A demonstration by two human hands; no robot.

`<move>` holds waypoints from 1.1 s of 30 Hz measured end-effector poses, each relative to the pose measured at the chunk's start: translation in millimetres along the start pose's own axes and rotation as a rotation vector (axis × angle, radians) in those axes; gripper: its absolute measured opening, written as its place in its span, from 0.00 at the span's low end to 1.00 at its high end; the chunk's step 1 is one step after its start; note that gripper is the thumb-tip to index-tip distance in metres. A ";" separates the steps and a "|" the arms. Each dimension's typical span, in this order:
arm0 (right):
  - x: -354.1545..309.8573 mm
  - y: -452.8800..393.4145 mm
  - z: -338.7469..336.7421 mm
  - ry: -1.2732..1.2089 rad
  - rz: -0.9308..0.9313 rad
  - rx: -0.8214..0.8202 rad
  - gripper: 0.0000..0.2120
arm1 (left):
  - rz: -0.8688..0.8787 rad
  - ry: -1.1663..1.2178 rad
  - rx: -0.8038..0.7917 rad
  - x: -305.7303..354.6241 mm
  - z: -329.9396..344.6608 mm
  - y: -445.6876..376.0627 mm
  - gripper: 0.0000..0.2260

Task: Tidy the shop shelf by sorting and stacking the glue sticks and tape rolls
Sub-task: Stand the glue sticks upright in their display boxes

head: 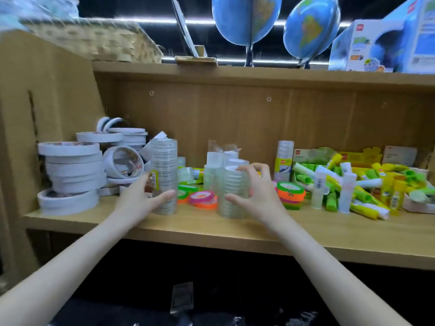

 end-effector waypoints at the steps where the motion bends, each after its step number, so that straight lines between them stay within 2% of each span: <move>1: -2.0 -0.6 6.0 0.012 -0.004 0.020 0.29 | 0.008 -0.035 0.015 1.7 2.1 -1.7 0.37; 6: -9.7 -3.3 23.1 -0.010 0.021 0.107 0.35 | 0.015 -0.119 0.053 11.7 17.1 -6.5 0.36; 10: -7.8 -0.7 22.8 -0.130 0.029 0.051 0.39 | 0.066 -0.137 0.072 10.5 24.3 -4.3 0.40; 12: 0.7 3.9 10.8 -0.156 0.060 0.036 0.40 | 0.142 -0.189 0.188 9.7 24.4 -0.6 0.37; 15: 22.2 5.0 -23.4 -0.019 0.047 0.163 0.30 | 0.436 -0.275 0.492 20.3 24.6 9.0 0.25; 16: 30.8 2.9 -34.0 0.107 0.055 0.162 0.27 | 0.500 -0.281 0.524 24.8 26.1 11.1 0.23; 17: 39.6 0.3 -41.1 0.259 0.096 0.103 0.27 | 0.541 -0.267 0.506 29.6 29.5 12.1 0.23; 19: 54.5 -4.4 -44.7 0.518 0.220 -0.135 0.29 | 0.555 -0.190 0.388 43.8 39.6 13.5 0.25; 21: 62.8 -8.9 -38.8 0.637 0.252 -0.347 0.28 | 0.538 -0.122 0.273 58.2 51.7 14.3 0.28; 22: 63.9 -11.7 -36.4 0.659 0.238 -0.402 0.27 | 0.533 -0.115 0.221 63.3 58.4 13.4 0.29; 26: 60.9 -15.5 -47.8 0.588 0.206 -0.486 0.25 | 0.453 -0.252 -0.002 67.2 78.6 3.0 0.34; 33: 66.7 14.3 -86.9 0.325 0.026 -0.481 0.20 | 0.469 -0.256 -0.054 60.6 71.0 -5.7 0.32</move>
Point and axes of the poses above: each hand's wrist, its own y-axis away from the middle knuckle, its own z-axis out of the palm, x = y × z, the point moved 1 cm from there along -y, towards the middle knuckle, and after that the axes turned 5 degrees about -y, right-handed, at the moved point
